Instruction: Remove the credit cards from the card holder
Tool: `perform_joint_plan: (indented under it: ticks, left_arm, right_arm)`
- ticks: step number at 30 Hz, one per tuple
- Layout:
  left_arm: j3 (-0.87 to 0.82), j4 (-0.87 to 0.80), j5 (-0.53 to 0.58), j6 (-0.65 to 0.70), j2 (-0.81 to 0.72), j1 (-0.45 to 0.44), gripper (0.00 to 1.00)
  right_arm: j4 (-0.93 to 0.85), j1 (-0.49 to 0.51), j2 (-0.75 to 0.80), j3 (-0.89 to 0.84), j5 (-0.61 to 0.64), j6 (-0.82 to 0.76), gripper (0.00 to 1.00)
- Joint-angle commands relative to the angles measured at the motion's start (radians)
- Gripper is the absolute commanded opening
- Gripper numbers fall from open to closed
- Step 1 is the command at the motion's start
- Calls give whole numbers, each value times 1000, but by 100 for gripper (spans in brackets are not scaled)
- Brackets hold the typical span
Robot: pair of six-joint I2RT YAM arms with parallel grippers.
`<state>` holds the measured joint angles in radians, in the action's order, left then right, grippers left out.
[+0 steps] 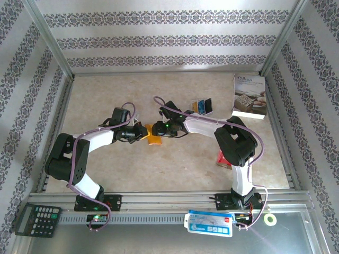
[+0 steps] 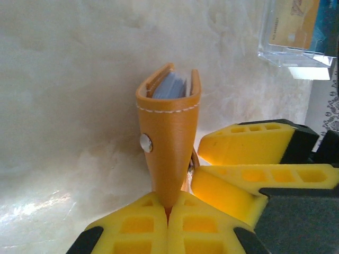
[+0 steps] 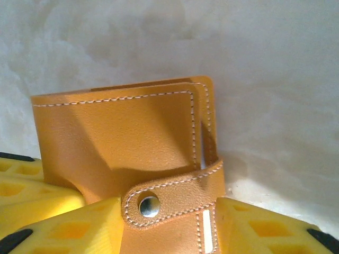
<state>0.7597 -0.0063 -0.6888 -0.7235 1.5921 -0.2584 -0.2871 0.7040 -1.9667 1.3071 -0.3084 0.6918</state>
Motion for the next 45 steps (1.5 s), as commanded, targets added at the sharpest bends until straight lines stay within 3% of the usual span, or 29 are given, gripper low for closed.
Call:
perform_joint_plan:
  ticks: [1,6,18,28,34,37,38,41,45]
  left_arm:
    - [32,-75,58,49,-19,-10,0]
    - [30,-84,63,53,3,-9,0]
    - [47,-119,58,66,22,-8,0]
    - [56,-124,53,70,34,-9,0]
    - [61,-122,80,47,28,-9,0]
    - [70,-138,132,31,10,-9,16]
    - [74,-150,175,23,-9,-9,29]
    - [72,-157,311,-6,-85,-6,54]
    - [82,-127,419,-24,-163,6,72]
  right_arm:
    - [-75,-18,2,-38,93,-10,46]
    - [-55,-61,62,-112,125,12,41]
    - [-25,-32,27,-35,50,-14,36]
    - [-75,-29,-41,54,94,-32,28]
    - [-94,-28,-44,59,99,-38,18]
    - [-104,-30,-21,47,98,-41,7]
    - [-104,-29,-8,40,98,-45,5]
    - [-116,-24,41,25,111,-64,1]
    - [-121,-13,128,-19,112,-50,0]
